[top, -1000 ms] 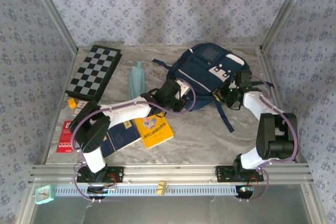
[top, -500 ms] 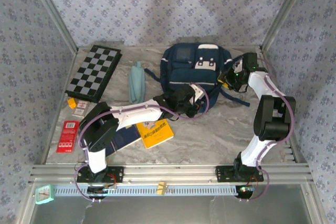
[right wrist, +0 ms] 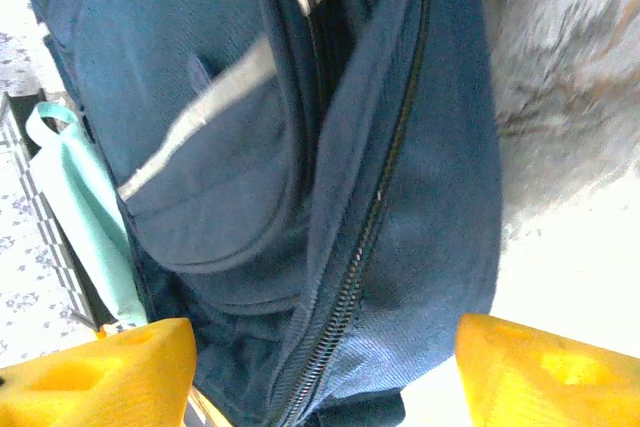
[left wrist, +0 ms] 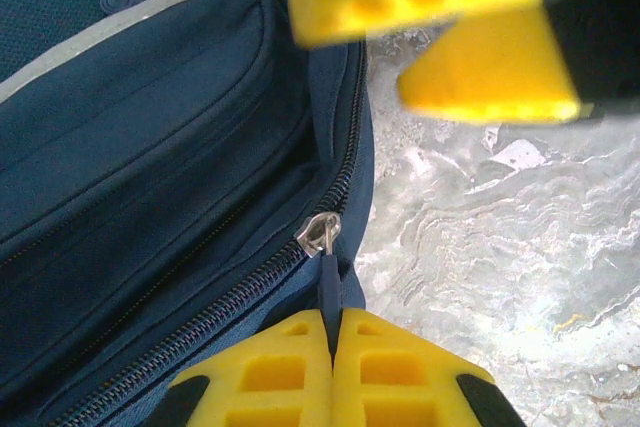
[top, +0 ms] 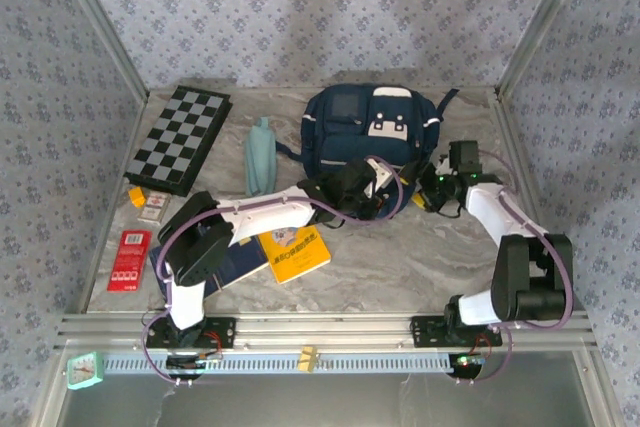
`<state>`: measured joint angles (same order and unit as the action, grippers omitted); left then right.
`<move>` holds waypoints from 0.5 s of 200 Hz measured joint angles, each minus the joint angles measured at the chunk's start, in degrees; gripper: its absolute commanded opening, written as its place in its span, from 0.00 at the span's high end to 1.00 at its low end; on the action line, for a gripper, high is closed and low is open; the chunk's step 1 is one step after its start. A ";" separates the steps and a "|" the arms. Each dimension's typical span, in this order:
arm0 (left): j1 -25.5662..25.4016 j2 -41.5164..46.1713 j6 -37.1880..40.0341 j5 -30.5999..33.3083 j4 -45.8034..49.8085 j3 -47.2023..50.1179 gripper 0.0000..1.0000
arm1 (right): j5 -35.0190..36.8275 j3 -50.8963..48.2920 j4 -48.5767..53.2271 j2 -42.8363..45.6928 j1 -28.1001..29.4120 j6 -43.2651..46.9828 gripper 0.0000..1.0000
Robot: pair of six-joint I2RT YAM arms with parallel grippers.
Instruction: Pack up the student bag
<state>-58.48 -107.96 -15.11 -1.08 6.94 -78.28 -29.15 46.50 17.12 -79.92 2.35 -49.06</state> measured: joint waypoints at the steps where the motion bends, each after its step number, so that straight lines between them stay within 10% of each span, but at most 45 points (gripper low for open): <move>1: 0.00 0.00 0.00 0.00 0.00 -0.02 1.00 | 0.07 -0.13 -0.17 0.00 0.17 -0.20 0.35; 67: 0.39 -0.09 0.07 -0.61 0.59 -0.70 1.00 | 2.91 -0.98 -5.05 -4.00 2.21 -5.09 0.98; 100: 0.48 0.33 0.28 -0.57 -0.33 0.52 1.00 | 2.51 0.31 -3.58 -4.04 -0.57 -3.74 1.00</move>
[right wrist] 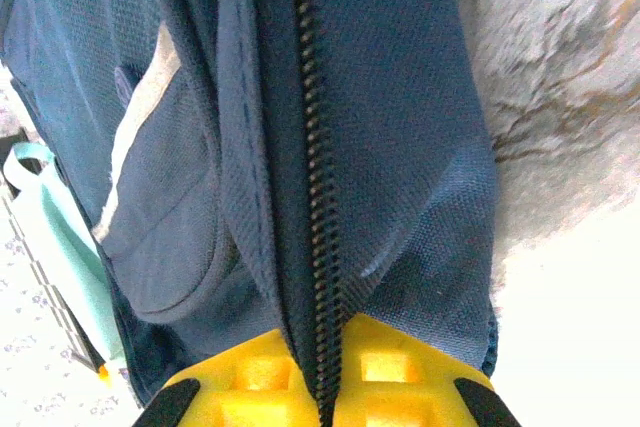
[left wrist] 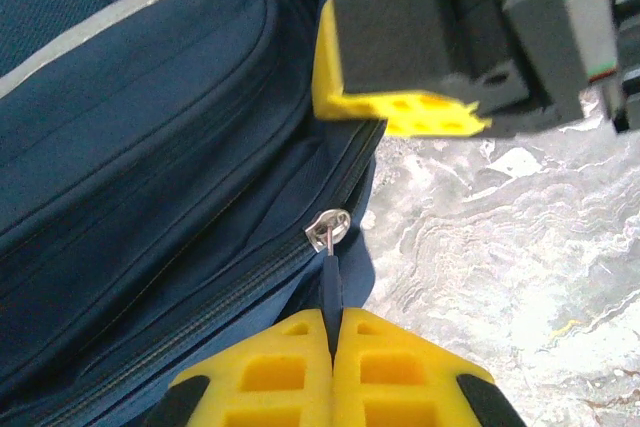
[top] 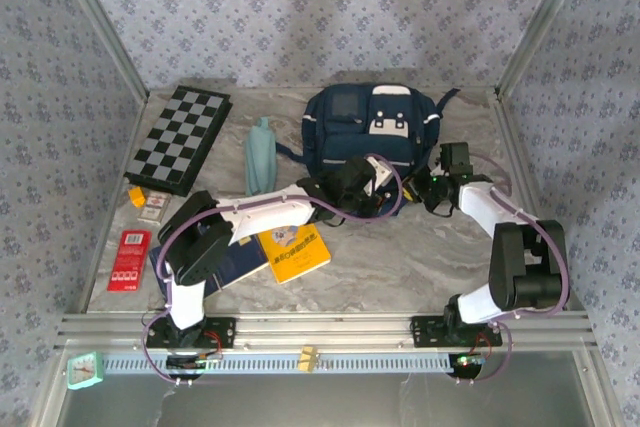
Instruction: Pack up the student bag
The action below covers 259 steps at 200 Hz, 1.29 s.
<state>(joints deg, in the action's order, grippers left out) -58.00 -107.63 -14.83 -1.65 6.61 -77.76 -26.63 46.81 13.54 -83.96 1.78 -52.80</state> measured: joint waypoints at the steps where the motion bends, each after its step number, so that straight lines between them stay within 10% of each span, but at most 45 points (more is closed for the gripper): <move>1: 0.02 0.04 0.00 0.00 -0.09 0.11 1.00 | -0.02 0.02 0.04 0.00 -0.13 0.07 1.00; 64: 6.19 6.80 -0.92 0.35 -2.32 13.05 1.00 | -1.03 3.56 5.53 0.02 -9.07 6.23 1.00; 120: 8.55 7.67 -2.27 0.02 -3.26 14.82 1.00 | -1.03 4.07 6.95 1.99 -9.05 7.41 0.41; 153: 8.11 7.67 -2.64 -0.26 -3.39 13.60 1.00 | 0.48 2.10 7.74 10.21 -4.98 4.52 0.27; 226: 7.74 7.67 -2.62 -0.26 -3.32 12.66 1.00 | 9.07 -2.97 2.19 12.04 13.31 -10.36 0.34; 259: 7.72 7.67 -2.62 -0.26 -3.26 12.66 1.00 | 11.69 -1.88 -2.34 3.67 15.39 -13.88 0.52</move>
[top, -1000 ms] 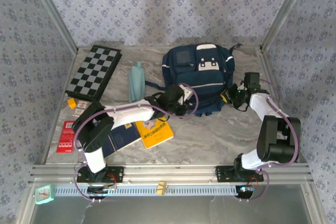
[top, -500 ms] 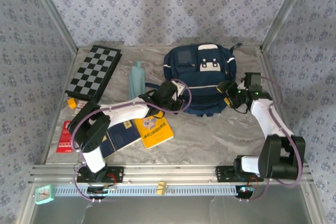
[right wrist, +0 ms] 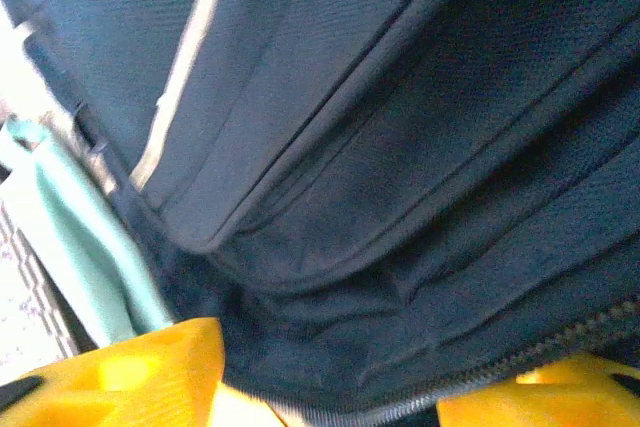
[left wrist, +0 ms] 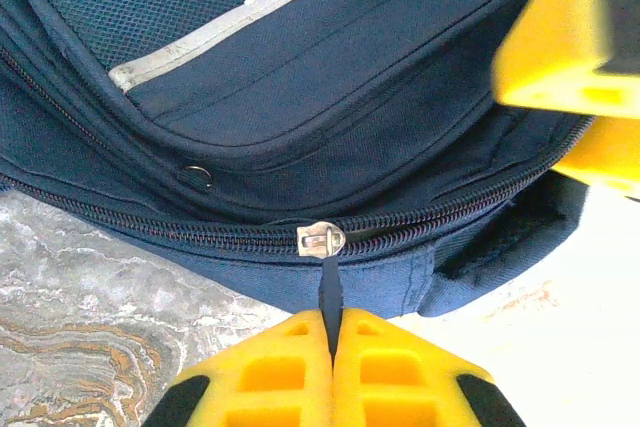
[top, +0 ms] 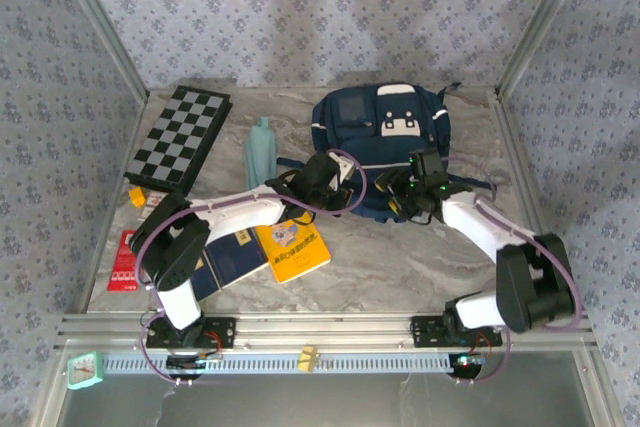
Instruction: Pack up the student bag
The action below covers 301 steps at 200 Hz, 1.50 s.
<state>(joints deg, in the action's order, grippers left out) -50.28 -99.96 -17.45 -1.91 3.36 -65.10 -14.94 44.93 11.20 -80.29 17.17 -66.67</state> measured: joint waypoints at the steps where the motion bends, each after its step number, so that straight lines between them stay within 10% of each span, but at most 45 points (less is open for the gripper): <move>1: 0.00 0.00 0.02 0.00 0.04 0.00 1.00 | 0.04 0.07 -0.04 -0.26 0.02 -0.15 0.52; 48: 0.02 0.00 0.72 1.95 1.22 -1.03 1.00 | 1.14 2.29 -0.50 -5.25 -0.35 -0.04 1.00; 171: 13.00 -2.14 -2.05 4.04 -0.59 -3.06 1.00 | -2.82 0.72 0.55 4.35 -5.77 1.55 1.00; 301: 19.23 -13.86 -3.82 1.25 4.09 -16.94 0.90 | 8.76 -0.55 -8.04 1.62 4.92 -2.71 0.92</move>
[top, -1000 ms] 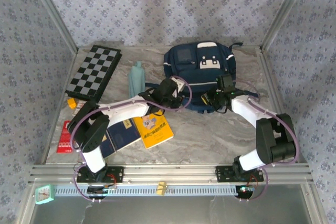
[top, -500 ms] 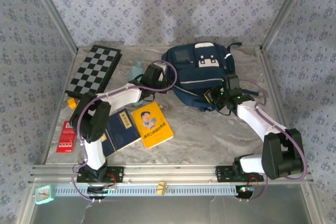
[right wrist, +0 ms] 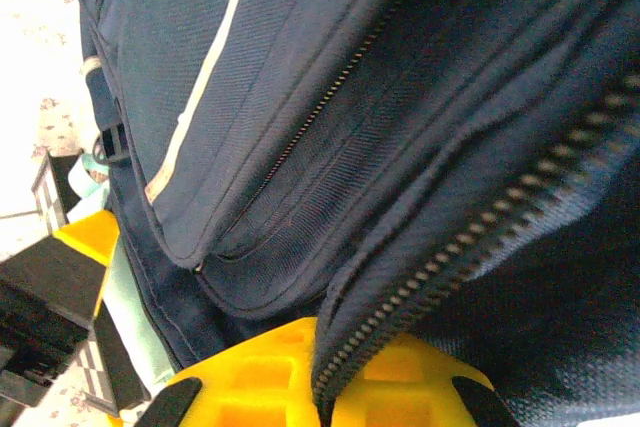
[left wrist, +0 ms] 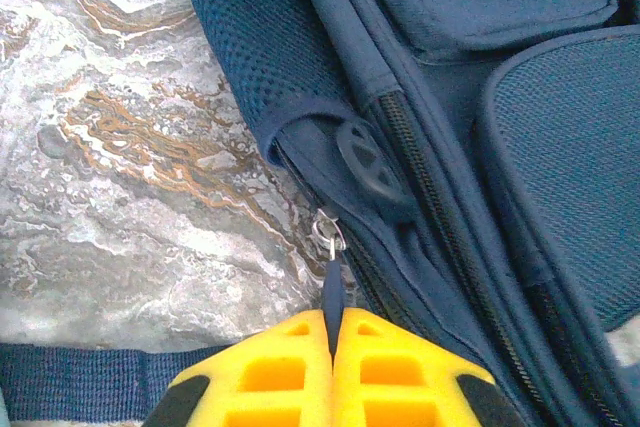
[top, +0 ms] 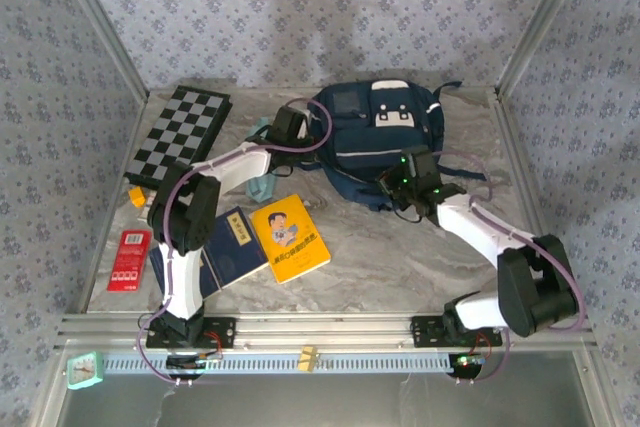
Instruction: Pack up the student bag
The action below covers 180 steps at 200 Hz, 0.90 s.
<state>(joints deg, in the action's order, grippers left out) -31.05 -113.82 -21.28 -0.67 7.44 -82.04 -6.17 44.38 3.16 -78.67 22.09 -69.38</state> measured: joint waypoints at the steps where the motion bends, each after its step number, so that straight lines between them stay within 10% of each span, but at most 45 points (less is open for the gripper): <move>1: 0.02 0.00 0.02 0.00 -0.02 -0.02 0.88 | 0.11 0.00 -0.24 -0.24 0.15 -0.09 0.92; 41: 0.90 1.46 1.33 -2.38 2.27 0.68 0.57 | 1.84 0.87 -2.45 -3.43 2.89 1.49 0.55; 88: 0.57 16.74 -1.22 -6.40 5.25 11.45 0.43 | 2.60 0.81 1.46 0.63 3.82 7.56 0.32; 180: -2.73 41.24 -13.31 -7.63 9.22 35.06 0.32 | 1.95 5.99 21.62 4.44 15.96 25.22 0.28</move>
<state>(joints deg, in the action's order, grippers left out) -33.78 -72.58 -34.59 -8.29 16.67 -46.98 -4.23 50.37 24.77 -74.24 38.04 -44.16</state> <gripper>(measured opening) 0.678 0.723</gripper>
